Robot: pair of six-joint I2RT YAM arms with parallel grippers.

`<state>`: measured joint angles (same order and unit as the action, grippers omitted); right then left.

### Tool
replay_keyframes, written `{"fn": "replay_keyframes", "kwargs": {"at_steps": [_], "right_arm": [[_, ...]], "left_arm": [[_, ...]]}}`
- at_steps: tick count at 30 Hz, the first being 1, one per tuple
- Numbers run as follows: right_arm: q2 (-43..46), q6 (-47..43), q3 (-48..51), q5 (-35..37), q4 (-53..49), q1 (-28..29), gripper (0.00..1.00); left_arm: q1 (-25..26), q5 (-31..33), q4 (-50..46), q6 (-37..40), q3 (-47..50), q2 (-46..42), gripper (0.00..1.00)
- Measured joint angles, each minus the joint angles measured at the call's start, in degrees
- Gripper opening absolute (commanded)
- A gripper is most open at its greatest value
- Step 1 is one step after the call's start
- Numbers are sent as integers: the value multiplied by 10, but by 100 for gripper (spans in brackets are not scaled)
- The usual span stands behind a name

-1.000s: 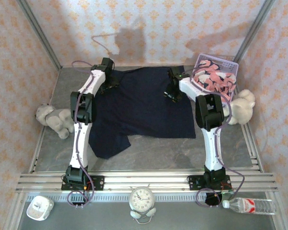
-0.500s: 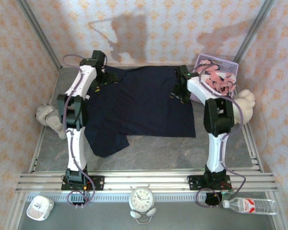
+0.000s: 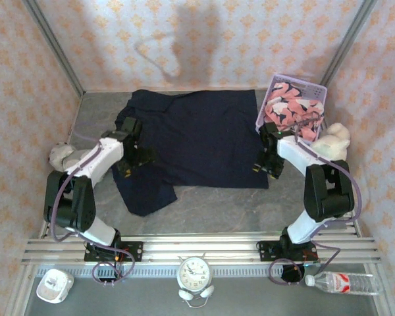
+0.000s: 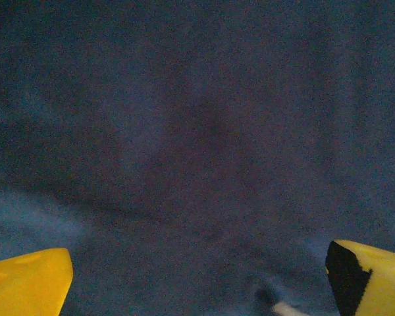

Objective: Fold and stack the mixed laundry pile

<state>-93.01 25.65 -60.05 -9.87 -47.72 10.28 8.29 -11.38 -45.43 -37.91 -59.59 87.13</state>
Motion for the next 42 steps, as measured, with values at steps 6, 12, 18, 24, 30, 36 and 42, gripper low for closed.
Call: {"fn": "replay_keyframes", "kwargs": {"at_steps": [6,12,18,24,30,36,42], "right_arm": [[18,4,64,-28,23,-32,54],[17,26,94,-72,62,-32,24],[14,36,95,-85,76,-35,0],[14,37,94,-92,84,-35,0],[12,37,93,-95,92,-34,0],[12,35,93,-97,94,-34,0],[13,31,90,-96,87,-33,0]], "left_arm": [[0,11,13,-60,116,-102,100],[0,29,15,-103,179,-180,94],[0,33,9,-131,237,-242,79],[15,32,-3,-154,287,-285,67],[54,33,-10,-167,300,-285,55],[59,41,5,-184,320,-250,21],[60,71,9,-179,275,-197,0]]}}
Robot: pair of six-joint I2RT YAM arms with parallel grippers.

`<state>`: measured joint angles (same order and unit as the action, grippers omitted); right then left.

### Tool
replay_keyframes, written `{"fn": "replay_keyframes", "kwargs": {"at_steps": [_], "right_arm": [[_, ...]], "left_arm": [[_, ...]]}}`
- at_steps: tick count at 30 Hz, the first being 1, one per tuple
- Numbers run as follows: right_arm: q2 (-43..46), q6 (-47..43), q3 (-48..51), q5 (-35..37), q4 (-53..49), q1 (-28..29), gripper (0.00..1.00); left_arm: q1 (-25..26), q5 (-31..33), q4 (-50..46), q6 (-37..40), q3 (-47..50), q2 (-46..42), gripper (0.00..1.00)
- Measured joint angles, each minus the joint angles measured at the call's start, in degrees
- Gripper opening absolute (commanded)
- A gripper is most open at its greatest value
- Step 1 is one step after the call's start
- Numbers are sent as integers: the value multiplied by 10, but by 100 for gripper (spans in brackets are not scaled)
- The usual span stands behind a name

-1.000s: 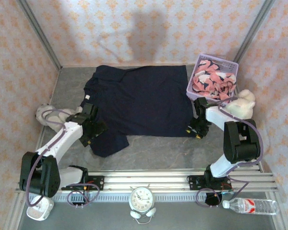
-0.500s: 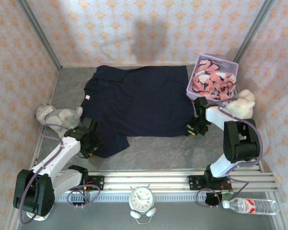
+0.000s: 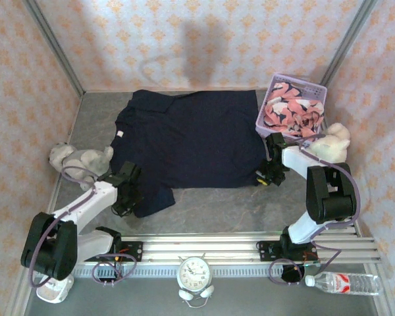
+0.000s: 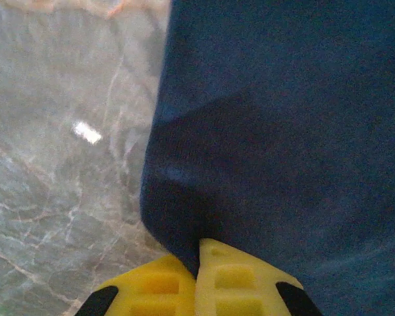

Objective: Fold and stack the mixed laundry pile

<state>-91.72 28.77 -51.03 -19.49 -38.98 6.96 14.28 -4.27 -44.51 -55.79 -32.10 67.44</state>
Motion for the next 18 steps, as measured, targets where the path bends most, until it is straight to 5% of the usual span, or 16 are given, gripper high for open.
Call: {"fn": "replay_keyframes", "kwargs": {"at_steps": [10,18], "right_arm": [[28,-1,-85,4,-64,0,0],[-19,1,-224,21,-76,0,0]], "left_arm": [[0,106,-40,49,-250,26,0],[-31,138,-39,94,-389,157,0]]}}
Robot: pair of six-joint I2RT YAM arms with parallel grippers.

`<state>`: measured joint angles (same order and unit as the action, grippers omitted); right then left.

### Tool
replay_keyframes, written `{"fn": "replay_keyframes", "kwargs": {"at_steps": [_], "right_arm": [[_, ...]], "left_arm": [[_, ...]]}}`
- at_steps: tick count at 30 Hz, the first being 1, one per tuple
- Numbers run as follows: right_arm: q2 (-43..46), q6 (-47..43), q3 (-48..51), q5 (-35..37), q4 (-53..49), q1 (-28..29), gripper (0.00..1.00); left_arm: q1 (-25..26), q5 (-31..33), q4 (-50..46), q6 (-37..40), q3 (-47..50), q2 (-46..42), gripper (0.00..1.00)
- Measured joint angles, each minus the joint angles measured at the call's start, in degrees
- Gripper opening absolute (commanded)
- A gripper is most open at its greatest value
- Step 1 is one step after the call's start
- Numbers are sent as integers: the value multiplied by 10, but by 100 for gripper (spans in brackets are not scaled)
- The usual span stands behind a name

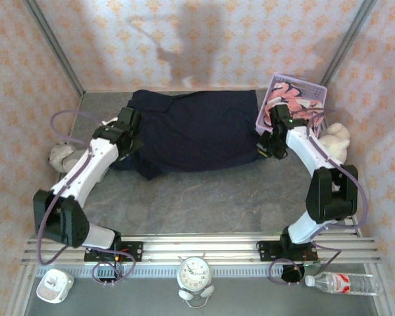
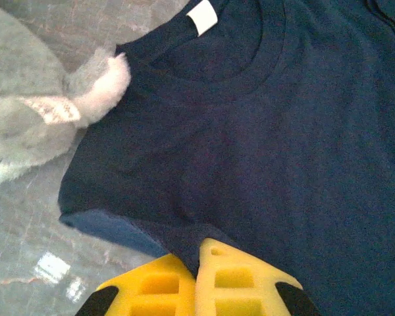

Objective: Fold and stack the mixed laundry pile

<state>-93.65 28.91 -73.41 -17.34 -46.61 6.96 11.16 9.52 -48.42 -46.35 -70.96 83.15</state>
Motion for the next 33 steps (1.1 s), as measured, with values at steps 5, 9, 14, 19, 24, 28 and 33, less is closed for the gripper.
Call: {"fn": "replay_keyframes", "kwargs": {"at_steps": [5,9,14,19,24,28,33], "right_arm": [[-102,11,-107,13,-1,0,0],[-198,19,-216,21,0,0,14],[-263,31,-301,21,-6,2,63],[-264,32,-308,21,-10,5,61],[-255,6,-292,35,-5,25,57],[-224,-12,-238,46,2,60,54],[-217,-26,-208,48,8,90,56]], "left_arm": [[-24,-2,-1,31,-137,136,0],[-37,-5,-11,67,-305,269,0],[-47,-13,-74,107,-546,444,84],[-55,-16,-117,120,-567,473,82],[-56,-41,-93,110,-418,399,63],[-56,-80,-50,85,-293,338,44],[-56,-103,-14,71,-231,335,40]]}}
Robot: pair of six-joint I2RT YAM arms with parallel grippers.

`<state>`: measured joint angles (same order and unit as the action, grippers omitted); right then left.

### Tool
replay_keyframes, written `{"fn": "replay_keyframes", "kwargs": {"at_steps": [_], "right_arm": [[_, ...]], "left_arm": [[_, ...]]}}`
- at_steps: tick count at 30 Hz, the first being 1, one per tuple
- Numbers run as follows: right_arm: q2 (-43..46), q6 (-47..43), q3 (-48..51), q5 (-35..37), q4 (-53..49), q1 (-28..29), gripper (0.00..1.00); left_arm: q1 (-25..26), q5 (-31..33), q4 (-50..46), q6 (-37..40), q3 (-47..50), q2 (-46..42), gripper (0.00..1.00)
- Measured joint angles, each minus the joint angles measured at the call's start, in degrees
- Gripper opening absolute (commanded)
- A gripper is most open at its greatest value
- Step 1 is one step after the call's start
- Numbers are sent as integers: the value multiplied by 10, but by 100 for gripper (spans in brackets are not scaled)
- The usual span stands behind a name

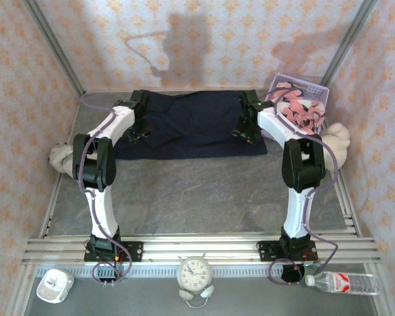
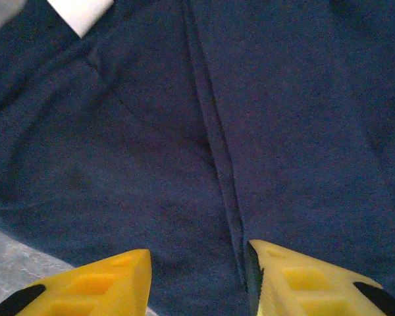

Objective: Fold and stack the mixed laundry pile

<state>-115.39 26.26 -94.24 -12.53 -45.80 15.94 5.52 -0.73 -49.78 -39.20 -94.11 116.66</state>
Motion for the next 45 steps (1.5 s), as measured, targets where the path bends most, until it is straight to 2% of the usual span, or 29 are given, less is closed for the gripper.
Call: {"fn": "replay_keyframes", "kwargs": {"at_steps": [6,14,20,28,34,40,45], "right_arm": [[1,-25,12,19,19,0,44],[-53,-25,23,37,39,0,50],[-39,-15,73,68,78,1,50],[77,19,247,52,89,2,50],[151,35,336,31,77,0,50],[152,18,307,21,36,-13,50],[151,7,264,6,47,-21,50]], "left_arm": [[0,-1,23,-1,5,29,32],[-7,12,42,-2,40,49,31],[-8,13,97,-6,144,-14,31],[3,10,119,-32,297,-125,32],[50,18,112,-53,346,-164,35],[56,37,90,-57,338,-165,48],[56,55,76,-57,335,-173,52]]}}
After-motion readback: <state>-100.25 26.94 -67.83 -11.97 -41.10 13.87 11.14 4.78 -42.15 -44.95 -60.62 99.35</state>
